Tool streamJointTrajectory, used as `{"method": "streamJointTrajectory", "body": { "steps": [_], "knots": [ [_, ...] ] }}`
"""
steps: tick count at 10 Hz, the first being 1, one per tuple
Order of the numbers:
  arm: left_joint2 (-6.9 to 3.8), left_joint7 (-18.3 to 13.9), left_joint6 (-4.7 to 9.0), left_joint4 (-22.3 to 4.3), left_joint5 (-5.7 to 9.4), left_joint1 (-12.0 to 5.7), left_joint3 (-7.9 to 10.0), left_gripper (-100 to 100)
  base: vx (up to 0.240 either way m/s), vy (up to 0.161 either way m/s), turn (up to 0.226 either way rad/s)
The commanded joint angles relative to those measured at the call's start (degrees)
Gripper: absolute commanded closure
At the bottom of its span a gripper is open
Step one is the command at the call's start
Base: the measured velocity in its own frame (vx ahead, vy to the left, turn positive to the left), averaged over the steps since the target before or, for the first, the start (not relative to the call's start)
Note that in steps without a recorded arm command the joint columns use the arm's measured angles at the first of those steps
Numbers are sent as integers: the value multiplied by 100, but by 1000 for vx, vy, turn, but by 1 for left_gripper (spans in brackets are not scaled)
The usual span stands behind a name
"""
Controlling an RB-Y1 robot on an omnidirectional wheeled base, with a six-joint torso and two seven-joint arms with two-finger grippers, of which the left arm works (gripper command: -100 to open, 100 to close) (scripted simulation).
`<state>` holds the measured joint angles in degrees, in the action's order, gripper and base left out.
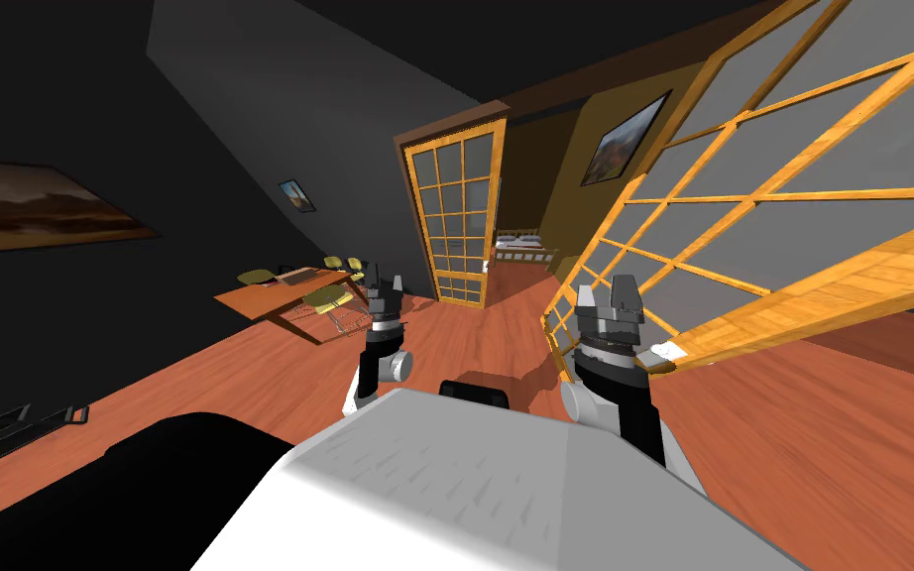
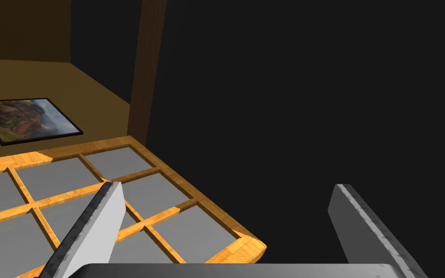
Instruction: Pull the door open
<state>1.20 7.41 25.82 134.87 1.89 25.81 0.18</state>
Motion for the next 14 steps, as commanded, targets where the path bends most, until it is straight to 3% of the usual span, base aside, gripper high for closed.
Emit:
{"method": "streamJointTrajectory", "body": {
  "steps": [1, 5, 11, 14],
  "knots": [
    [-81, 141, 49, -185, -45, -39, 41, -100, 95, -32, -46],
    [-211, 427, 147, -559, -136, -118, 125, -100, 120, -42, -37],
    [-430, 1107, 381, -1449, -353, -307, 324, -100, 135, -50, -51],
    [-482, 1340, 461, -1754, -428, -371, 392, -100, 120, -38, -38]
  ]
}}
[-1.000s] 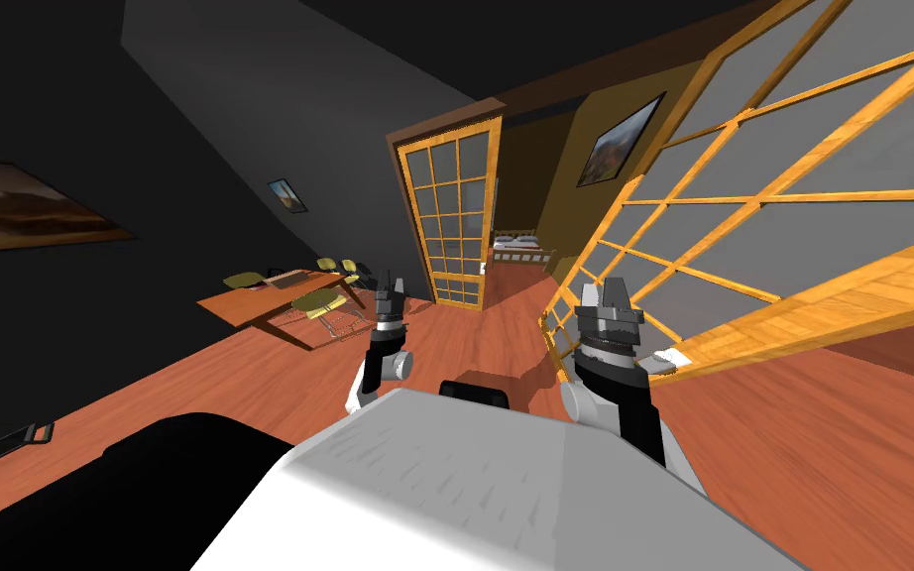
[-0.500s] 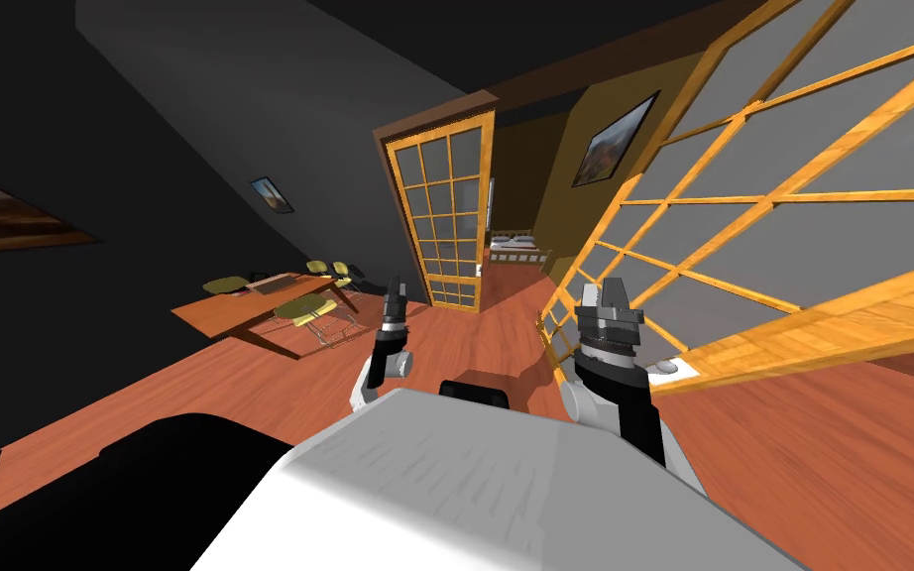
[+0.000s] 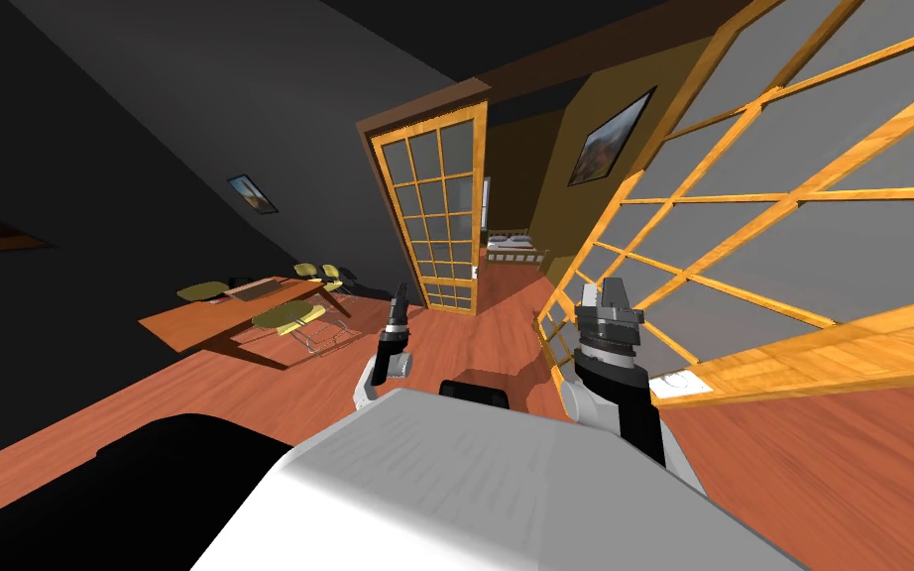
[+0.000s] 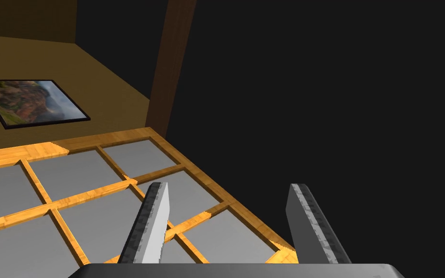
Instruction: Pull the door open
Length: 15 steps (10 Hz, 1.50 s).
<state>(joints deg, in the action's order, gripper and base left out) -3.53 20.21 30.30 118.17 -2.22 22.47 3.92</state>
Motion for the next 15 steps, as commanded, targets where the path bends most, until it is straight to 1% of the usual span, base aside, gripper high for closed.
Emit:
{"method": "streamJointTrajectory", "body": {
  "steps": [1, 7, 8, 15],
  "knots": [
    [-27, 137, 41, -185, -42, -58, 41, -100, 95, -27, -40],
    [-114, 639, 214, -842, -202, -197, 188, -100, 99, -38, -38],
    [-141, 812, 273, -1068, -257, -245, 239, -100, 132, -52, -65],
    [-204, 1453, 494, -1908, -462, -423, 427, -100, 111, -35, -44]
  ]
}}
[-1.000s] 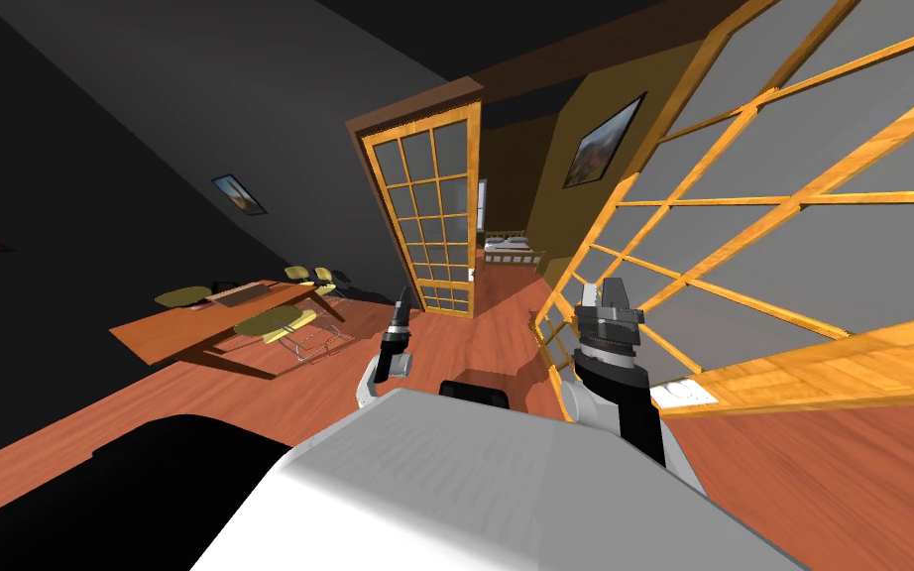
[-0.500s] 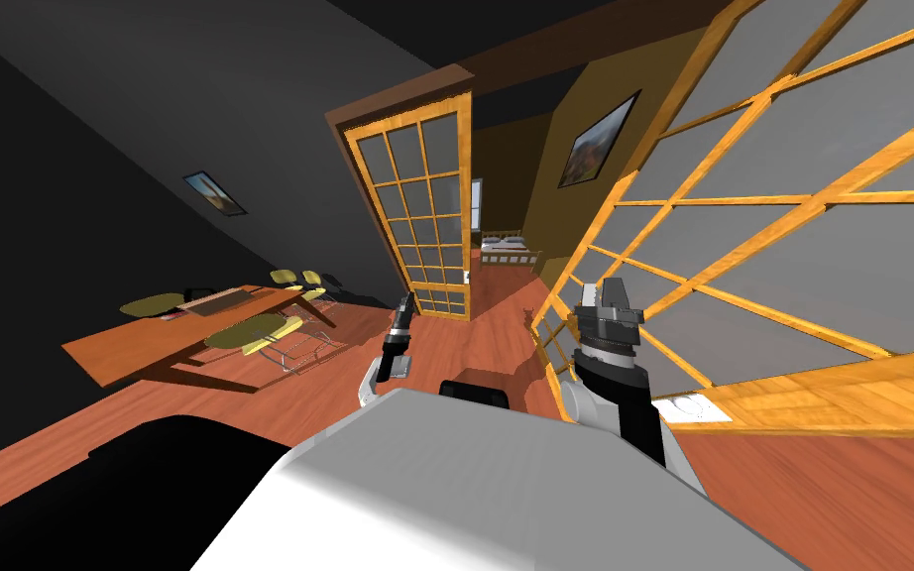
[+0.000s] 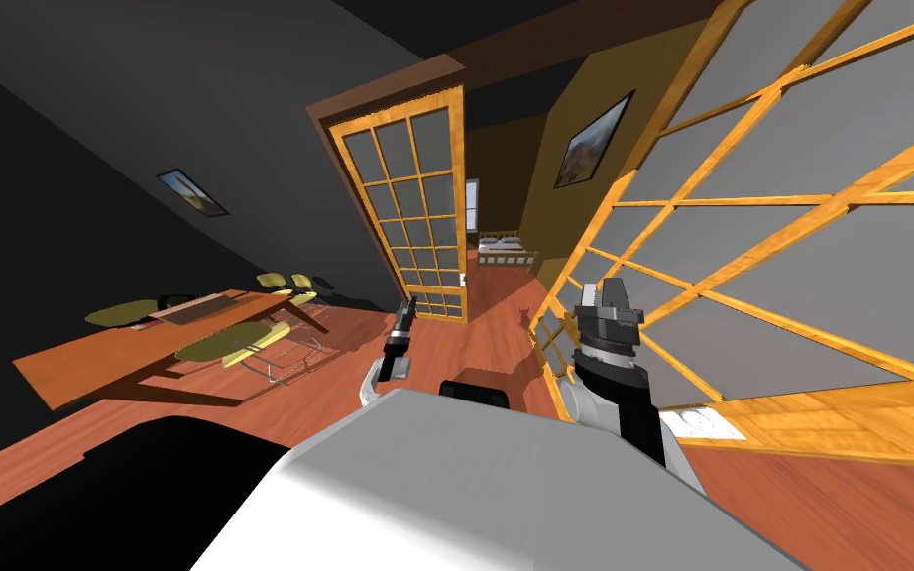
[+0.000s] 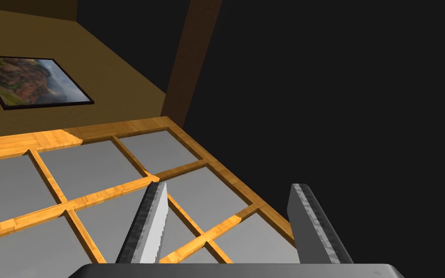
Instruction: Pull the door open
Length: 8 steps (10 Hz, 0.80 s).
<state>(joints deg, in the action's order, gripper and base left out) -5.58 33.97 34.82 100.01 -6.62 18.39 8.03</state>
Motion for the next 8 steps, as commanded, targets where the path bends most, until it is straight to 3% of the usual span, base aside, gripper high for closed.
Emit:
{"method": "streamJointTrajectory", "body": {
  "steps": [1, 8],
  "knots": [
    [-4, 171, 74, -215, -51, -41, 43, -100, 107, -29, -37],
    [-32, 829, 301, -1075, -261, -223, 236, -100, 106, -36, -45]
  ]
}}
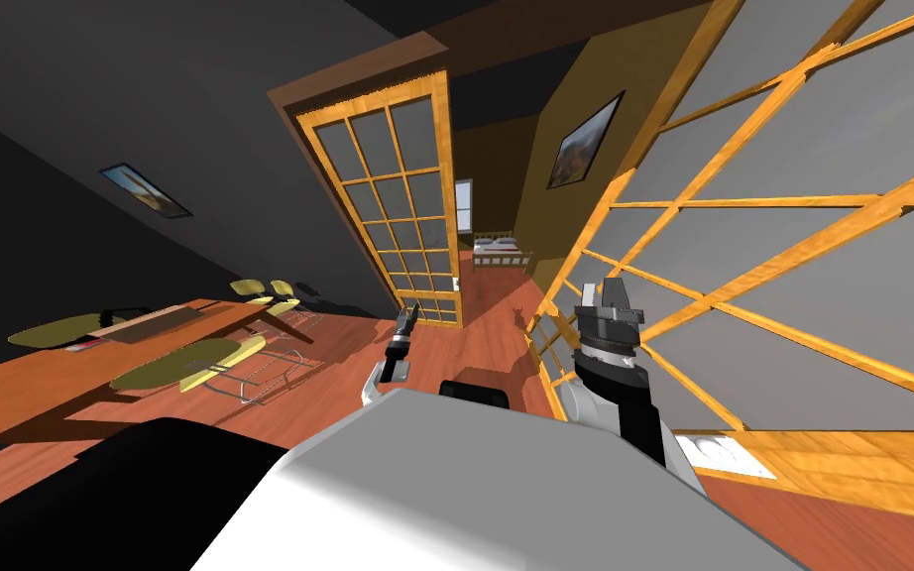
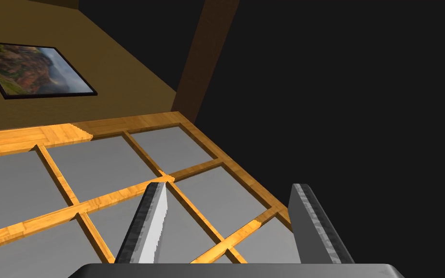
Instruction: Pull the door open
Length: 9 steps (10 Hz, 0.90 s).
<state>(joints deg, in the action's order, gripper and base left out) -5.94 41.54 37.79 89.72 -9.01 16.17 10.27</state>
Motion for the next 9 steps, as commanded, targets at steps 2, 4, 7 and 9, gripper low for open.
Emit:
{"method": "streamJointTrajectory", "body": {
  "steps": [2, 4, 7, 9],
  "knots": [
    [2, 167, 36, -170, -52, -27, 39, -100, 91, -34, -28],
    [-2, 355, 101, -415, -112, -79, 94, -100, 88, -15, -40],
    [4, 720, 227, -893, -229, -180, 201, -100, 121, -38, -51],
    [7, 902, 290, -1132, -287, -231, 254, -100, 130, -29, -43]
  ]
}}
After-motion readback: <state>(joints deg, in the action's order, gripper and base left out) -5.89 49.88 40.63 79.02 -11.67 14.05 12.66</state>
